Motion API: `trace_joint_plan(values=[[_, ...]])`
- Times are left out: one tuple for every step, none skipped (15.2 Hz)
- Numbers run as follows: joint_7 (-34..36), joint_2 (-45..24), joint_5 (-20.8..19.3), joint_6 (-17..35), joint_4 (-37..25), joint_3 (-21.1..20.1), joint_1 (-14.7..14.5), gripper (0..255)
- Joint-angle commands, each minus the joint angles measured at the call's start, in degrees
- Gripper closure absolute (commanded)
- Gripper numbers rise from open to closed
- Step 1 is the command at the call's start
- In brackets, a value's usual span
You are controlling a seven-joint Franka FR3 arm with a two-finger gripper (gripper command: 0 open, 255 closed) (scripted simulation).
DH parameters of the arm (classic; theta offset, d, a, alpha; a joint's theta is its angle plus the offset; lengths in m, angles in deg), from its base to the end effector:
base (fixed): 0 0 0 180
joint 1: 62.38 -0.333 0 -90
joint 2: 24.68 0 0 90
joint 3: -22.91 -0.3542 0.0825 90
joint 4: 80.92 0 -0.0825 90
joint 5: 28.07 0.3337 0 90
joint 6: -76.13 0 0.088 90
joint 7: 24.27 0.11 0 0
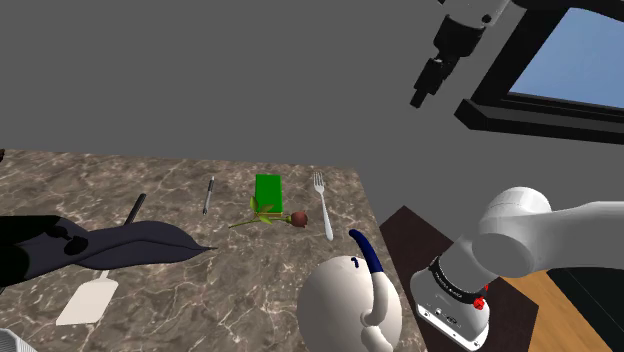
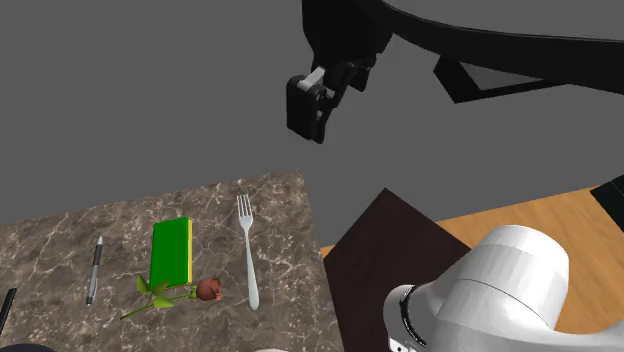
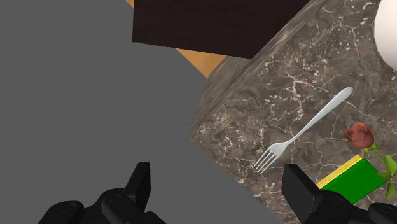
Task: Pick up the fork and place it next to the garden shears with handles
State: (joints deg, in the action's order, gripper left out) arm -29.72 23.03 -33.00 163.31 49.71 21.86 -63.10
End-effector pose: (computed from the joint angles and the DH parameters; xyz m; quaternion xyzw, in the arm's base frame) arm 0.2105 -0.0002 0.6527 0.9965 0.0564 0.0354 0.0509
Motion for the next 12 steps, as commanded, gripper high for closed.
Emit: trace_joint_plan(values=[[0.0,0.0,0.0,0.0,0.0,0.0,0.0,0],[2.2,0.2,0.77,1.47,1.78,-0.84,0.29,0],[4.37,0.31,1.55,2.97,3.49,-1.71,0.59,0],[6.55,0.32,2.34,4.5,5.12,-2.59,0.85,0],[8.72,0.23,3.15,6.07,6.66,-3.49,1.1,0],[10.87,0.03,3.96,7.68,8.13,-4.42,1.35,0],[13.01,-0.28,4.79,9.33,9.52,-5.38,1.59,0],[15.15,-0.69,5.61,11.02,10.82,-6.35,1.81,0],[17.27,-1.23,6.44,12.75,12.03,-7.34,2.04,0],[19.39,-1.88,7.27,14.53,13.16,-8.36,2.26,0],[21.52,-2.65,8.07,16.34,14.2,-9.37,2.45,0],[23.64,-3.55,8.86,18.2,15.14,-10.4,2.65,0]])
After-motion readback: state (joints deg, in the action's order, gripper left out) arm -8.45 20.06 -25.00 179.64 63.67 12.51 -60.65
